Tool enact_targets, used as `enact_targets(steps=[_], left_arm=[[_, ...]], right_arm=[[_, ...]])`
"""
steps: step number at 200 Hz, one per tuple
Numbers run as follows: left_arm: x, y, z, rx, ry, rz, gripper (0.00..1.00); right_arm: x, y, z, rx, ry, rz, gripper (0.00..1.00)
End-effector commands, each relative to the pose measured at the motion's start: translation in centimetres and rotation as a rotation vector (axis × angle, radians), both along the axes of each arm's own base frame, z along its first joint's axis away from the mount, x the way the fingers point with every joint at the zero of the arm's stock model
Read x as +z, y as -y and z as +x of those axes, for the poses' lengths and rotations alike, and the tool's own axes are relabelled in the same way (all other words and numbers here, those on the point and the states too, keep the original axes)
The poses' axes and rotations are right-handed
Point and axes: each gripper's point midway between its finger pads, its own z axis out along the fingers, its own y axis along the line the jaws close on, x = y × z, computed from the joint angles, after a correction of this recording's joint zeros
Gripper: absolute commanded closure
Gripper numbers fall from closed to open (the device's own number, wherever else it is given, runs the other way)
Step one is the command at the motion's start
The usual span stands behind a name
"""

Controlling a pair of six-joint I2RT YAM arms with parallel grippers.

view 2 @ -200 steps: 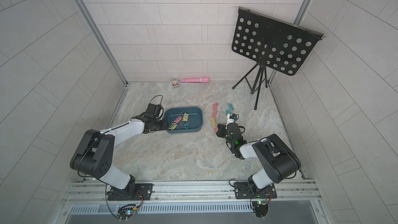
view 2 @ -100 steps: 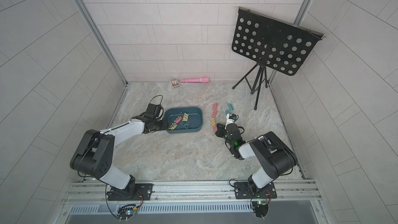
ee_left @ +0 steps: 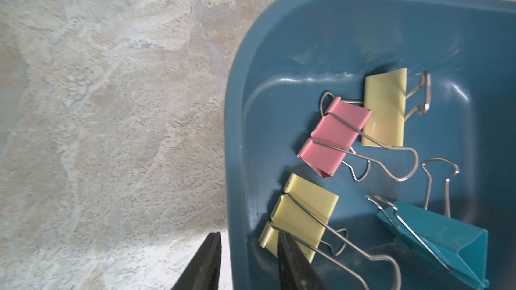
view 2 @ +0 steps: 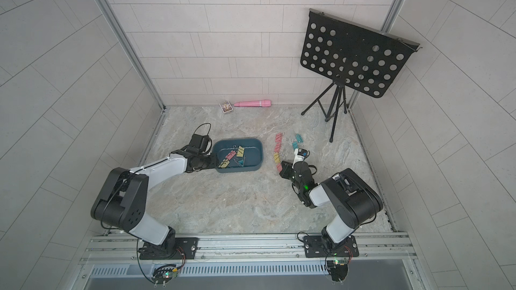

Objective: Take out the binder clips from the storage box
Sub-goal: Place the binder clip at the center of the board.

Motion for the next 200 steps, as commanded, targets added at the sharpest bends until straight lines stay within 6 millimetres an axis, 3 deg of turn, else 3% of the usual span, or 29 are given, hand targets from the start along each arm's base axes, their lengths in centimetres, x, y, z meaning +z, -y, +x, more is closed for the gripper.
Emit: enact_targets(steps=[1,200], left_arm=[[-0.03,-0.39,-0.35,0.006,-0.006,0.006,0.58],[-0.02,-0.45,-0.44,0.007,-0.003,0.007,0.58]], right_arm=[[-0.47,0.11,-0.03,-0.013,-0.007,-0.001,1.0],[-1.21,0.25,-0.71,-0.01,-0.042,-0.022,0.91]])
